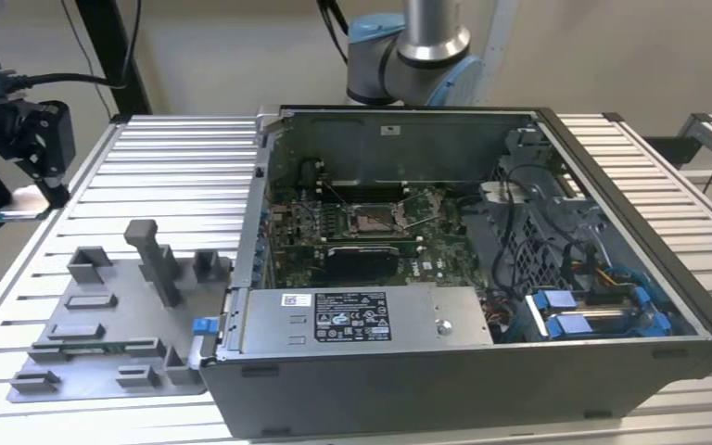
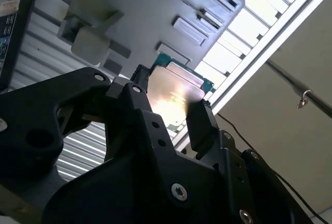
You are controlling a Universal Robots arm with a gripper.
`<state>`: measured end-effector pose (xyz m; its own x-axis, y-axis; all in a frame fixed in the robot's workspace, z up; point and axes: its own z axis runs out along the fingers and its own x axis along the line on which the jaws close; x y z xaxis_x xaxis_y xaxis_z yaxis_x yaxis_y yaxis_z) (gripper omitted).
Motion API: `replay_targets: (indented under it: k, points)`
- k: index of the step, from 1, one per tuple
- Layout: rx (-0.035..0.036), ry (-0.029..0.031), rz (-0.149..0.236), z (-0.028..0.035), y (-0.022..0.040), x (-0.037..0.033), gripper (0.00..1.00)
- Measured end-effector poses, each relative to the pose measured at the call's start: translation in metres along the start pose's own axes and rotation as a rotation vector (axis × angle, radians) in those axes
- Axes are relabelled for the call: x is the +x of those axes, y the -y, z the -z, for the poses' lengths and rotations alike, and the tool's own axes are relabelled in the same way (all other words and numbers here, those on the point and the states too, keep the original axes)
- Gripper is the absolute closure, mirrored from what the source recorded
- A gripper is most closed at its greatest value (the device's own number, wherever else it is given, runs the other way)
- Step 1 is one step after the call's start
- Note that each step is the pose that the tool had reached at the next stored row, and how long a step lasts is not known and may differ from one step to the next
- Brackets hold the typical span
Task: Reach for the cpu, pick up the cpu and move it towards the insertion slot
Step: 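Pick up the cpu and move it towards the insertion slot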
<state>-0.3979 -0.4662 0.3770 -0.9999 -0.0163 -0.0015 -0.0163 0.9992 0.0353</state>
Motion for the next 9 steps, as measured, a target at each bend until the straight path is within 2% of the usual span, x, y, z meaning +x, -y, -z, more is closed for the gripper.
replay_targets:
  k: [9]
  points:
    - [0.0, -0.0002, 0.0, 0.0, 0.0005, -0.0289, 1.0]
